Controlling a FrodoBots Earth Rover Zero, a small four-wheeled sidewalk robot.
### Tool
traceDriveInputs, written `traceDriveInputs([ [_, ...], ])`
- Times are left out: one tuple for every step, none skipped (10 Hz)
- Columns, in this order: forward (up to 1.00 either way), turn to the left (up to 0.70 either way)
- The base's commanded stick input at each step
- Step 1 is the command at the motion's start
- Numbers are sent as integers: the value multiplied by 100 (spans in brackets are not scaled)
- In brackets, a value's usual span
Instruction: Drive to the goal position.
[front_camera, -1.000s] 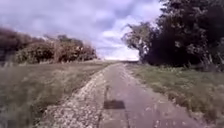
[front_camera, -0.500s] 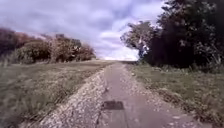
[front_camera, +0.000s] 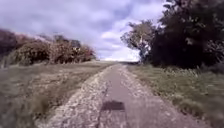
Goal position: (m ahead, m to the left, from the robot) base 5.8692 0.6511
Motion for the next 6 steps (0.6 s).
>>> traceDriveInputs([
  [100, 0],
  [100, 0],
  [100, 0],
  [100, 0],
  [100, 0],
  [100, -18],
])
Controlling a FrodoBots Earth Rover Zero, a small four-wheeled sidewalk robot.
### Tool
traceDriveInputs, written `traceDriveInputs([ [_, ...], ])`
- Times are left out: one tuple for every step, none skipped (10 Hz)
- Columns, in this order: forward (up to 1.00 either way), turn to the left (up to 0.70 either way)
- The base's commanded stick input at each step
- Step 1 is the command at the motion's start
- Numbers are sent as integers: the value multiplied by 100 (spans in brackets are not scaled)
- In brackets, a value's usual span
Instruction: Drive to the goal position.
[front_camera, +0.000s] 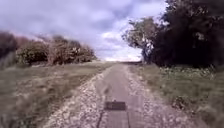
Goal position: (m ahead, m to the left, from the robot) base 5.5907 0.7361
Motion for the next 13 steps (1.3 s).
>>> traceDriveInputs([
  [100, -39],
  [100, -34],
  [100, -18],
  [100, 0],
  [100, 0],
  [100, 0],
  [100, 0],
  [100, 0],
  [100, 0],
  [100, 0],
  [100, 0],
  [100, 0],
  [100, 0],
])
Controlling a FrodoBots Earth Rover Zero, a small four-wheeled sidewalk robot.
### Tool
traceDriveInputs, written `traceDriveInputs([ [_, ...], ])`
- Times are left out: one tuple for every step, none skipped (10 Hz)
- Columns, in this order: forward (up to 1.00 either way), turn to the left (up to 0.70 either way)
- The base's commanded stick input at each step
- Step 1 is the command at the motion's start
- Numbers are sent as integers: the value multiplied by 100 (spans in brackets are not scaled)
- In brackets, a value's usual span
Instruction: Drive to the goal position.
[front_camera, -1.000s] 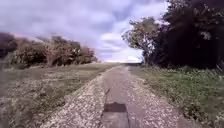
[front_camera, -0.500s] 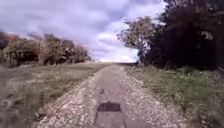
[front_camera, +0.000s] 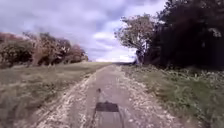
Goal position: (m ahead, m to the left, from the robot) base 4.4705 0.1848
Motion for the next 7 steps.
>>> traceDriveInputs([
  [100, 0],
  [100, 0],
  [100, 0],
  [100, 0],
  [100, 0],
  [100, 0],
  [100, 0],
])
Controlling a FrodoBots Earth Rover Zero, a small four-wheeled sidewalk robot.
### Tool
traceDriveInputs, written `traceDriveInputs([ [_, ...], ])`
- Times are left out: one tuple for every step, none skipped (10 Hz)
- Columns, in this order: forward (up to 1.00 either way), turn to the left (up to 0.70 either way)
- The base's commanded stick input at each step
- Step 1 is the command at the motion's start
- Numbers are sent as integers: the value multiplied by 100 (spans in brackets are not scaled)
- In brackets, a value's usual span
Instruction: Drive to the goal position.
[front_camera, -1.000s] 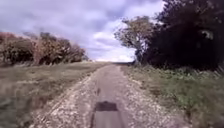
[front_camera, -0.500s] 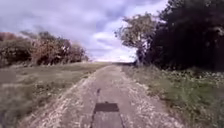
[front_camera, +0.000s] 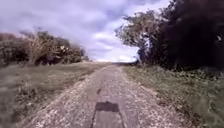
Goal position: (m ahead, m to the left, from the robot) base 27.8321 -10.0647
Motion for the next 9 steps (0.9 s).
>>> traceDriveInputs([
  [100, -1],
  [100, -11],
  [100, -20],
  [100, -27],
  [100, -11],
  [100, 0],
  [100, 0],
  [100, 0],
  [100, 0],
])
